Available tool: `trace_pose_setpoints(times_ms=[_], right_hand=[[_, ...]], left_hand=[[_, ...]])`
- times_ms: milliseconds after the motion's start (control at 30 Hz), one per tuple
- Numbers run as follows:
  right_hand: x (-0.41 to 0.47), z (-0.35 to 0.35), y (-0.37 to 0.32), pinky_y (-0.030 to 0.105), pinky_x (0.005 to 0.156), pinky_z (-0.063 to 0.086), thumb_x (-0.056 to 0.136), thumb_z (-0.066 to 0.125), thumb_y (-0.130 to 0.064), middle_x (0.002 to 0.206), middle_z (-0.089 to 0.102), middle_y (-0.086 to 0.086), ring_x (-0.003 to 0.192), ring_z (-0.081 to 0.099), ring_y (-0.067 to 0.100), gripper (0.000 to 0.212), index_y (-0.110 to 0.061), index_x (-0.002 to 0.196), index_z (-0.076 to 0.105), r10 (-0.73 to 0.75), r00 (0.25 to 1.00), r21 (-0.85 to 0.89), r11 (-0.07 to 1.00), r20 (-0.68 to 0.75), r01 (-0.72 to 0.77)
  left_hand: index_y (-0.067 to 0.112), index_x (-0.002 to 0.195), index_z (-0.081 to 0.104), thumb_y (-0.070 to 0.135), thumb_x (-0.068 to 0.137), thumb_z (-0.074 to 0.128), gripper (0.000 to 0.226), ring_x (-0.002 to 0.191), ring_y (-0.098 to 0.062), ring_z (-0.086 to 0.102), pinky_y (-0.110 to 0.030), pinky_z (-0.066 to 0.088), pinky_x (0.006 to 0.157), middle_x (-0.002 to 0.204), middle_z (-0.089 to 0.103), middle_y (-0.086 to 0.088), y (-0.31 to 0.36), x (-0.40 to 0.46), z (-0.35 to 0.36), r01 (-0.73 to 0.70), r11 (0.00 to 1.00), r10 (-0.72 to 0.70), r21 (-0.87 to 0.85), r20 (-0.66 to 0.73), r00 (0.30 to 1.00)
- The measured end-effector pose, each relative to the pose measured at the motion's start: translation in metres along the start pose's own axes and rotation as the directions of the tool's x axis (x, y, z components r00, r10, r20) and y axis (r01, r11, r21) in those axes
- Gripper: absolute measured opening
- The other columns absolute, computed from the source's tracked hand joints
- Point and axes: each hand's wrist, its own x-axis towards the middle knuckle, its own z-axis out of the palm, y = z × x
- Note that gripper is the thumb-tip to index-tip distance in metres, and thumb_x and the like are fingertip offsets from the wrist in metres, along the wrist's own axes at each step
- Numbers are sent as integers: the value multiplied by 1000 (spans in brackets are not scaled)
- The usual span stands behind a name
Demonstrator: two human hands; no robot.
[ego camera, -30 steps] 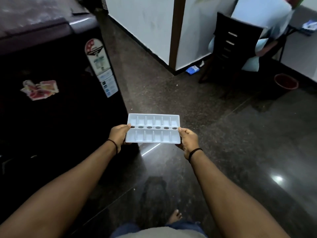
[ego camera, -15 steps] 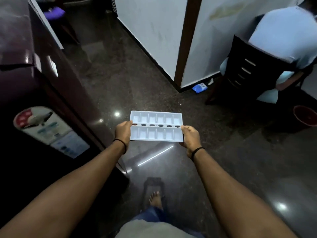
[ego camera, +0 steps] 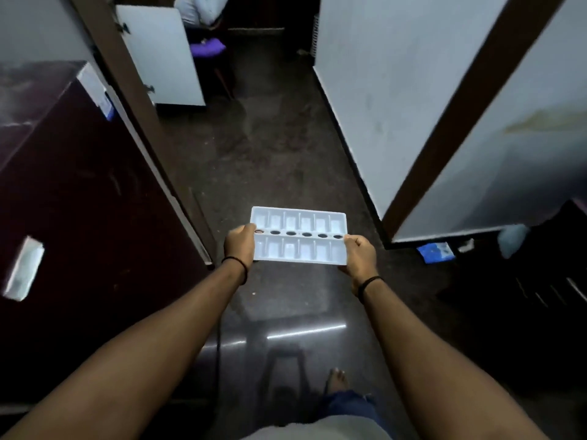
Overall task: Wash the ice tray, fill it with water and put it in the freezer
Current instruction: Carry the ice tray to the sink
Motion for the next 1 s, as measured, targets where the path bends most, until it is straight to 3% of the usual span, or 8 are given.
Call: trace_pose_setpoints(times_ms=[367, 467, 567, 700, 867, 1000], right_hand=[[224, 113, -124, 24, 49, 38, 97, 51, -15, 82, 59, 2, 62, 48, 12, 14, -11, 85, 58, -40, 958, -119, 990, 283, 76], [287, 171, -144, 24, 49, 41, 97, 53, -15, 80, 59, 0, 62, 50, 10, 16, -13, 82, 58, -38, 941, -147, 985, 335, 92], [342, 226, -177, 23, 48, 43, 97, 54, -16, 77, 60, 2, 61, 52, 11, 21, -15, 76, 59, -33, 939, -181, 978, 342, 101], [411, 300, -226, 27, 52, 44, 96, 56, -16, 80, 62, 6, 65, 54, 15, 22, -14, 75, 61, -48, 918, -225, 963, 393, 147], [491, 405, -270, 20, 43, 42, 95, 57, -20, 72, 61, -3, 55, 53, 5, 23, -17, 72, 61, -91, 861, -242, 940, 500, 240], [557, 501, -283, 30, 61, 43, 95, 59, -17, 77, 61, 1, 70, 53, 15, 25, -17, 70, 60, -58, 768, -253, 926, 638, 280]], left_hand=[[12, 76, 63, 13, 93, 47, 23, 57, -19, 55, -19, 43, 44, 70, 60, -3, 102, 183, 66, 76, 991, -97, -109, -203, 974], [8, 90, 62, 12, 93, 48, 15, 57, -18, 53, -22, 41, 49, 74, 58, -5, 124, 260, 72, 77, 990, -106, -119, -260, 960], [7, 87, 66, 13, 90, 50, 17, 61, -24, 57, -26, 44, 53, 78, 61, -10, 161, 333, 75, 79, 992, -103, -94, -291, 951], [6, 81, 70, 21, 88, 52, 24, 76, -29, 64, -37, 53, 70, 82, 67, -11, 216, 416, 69, 87, 993, -109, -76, -365, 925], [7, 86, 67, 36, 90, 55, 32, 77, -30, 66, -38, 55, 72, 87, 69, -12, 258, 514, 51, 130, 987, -160, -95, -488, 858], [5, 92, 68, 42, 90, 54, 39, 83, -33, 68, -45, 57, 81, 96, 71, -16, 270, 584, 28, 188, 976, -218, -112, -597, 773]])
